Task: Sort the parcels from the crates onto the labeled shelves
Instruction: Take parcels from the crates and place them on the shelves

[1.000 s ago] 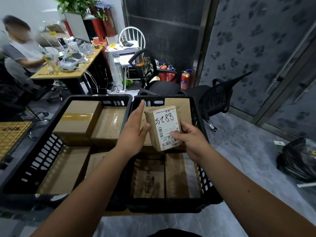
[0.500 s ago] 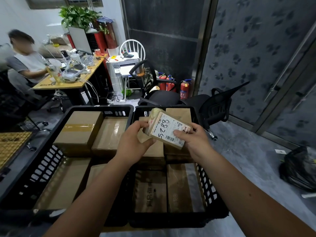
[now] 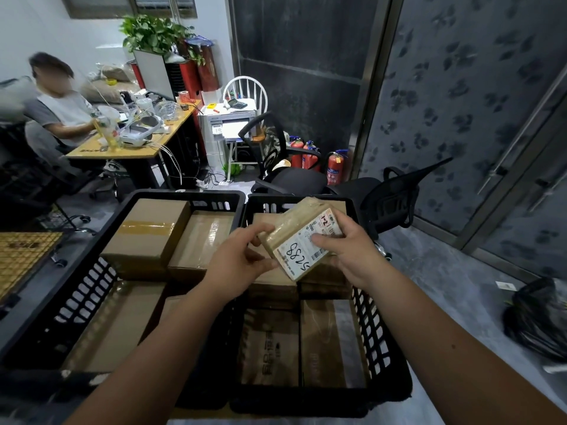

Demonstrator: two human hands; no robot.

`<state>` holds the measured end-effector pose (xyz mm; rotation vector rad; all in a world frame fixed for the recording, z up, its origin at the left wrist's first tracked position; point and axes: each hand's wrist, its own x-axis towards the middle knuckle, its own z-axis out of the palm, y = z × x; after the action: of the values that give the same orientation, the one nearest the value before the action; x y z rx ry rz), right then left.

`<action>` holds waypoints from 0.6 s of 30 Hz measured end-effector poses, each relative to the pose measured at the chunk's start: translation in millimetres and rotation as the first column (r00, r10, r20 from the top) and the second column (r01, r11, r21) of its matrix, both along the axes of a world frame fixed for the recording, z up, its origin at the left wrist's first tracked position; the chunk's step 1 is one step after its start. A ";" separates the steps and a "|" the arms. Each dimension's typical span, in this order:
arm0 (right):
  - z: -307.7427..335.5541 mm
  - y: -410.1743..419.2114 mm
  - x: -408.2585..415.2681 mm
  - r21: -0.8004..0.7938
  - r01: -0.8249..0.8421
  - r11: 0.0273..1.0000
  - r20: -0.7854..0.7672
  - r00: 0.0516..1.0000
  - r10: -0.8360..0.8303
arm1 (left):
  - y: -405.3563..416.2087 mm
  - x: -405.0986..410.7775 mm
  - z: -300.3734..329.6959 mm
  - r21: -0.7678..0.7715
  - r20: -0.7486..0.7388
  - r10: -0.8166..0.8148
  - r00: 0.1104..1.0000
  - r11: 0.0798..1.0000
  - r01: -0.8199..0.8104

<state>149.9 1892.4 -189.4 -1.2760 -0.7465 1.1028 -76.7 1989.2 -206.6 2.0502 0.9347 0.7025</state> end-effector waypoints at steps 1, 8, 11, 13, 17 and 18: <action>0.0 1.5 0.4 -0.007 0.028 1.000 0.038 0.999 -0.028 | -2.9 0.6 0.0 0.080 -0.051 0.046 0.998 0.996 -0.042; -7.5 4.7 -14.9 -0.037 0.241 0.970 0.184 0.955 -0.231 | -22.2 11.5 4.6 0.044 0.058 0.053 0.997 0.997 -0.056; -10.9 -1.7 -21.2 0.040 0.215 0.976 0.205 0.954 -0.219 | -26.6 14.9 3.8 0.064 0.038 0.048 0.998 0.997 -0.051; -10.2 -6.0 -20.8 0.053 0.131 0.990 0.253 0.957 -0.140 | -28.0 15.4 0.2 0.033 0.029 0.040 0.999 0.999 -0.041; -13.6 -11.9 -16.8 -0.040 -0.029 0.999 0.145 0.989 0.035 | -27.7 14.5 -8.1 -0.043 -0.007 0.090 0.996 0.995 -0.090; -14.6 -13.6 -16.8 -0.042 -0.053 0.998 0.102 0.993 0.057 | -27.1 14.4 -9.8 -0.053 -0.021 0.096 0.995 0.994 -0.097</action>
<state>133.1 1878.9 -204.0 -1.3607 -0.8456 1.1073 -62.3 1962.1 -216.4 1.9781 1.0579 0.7022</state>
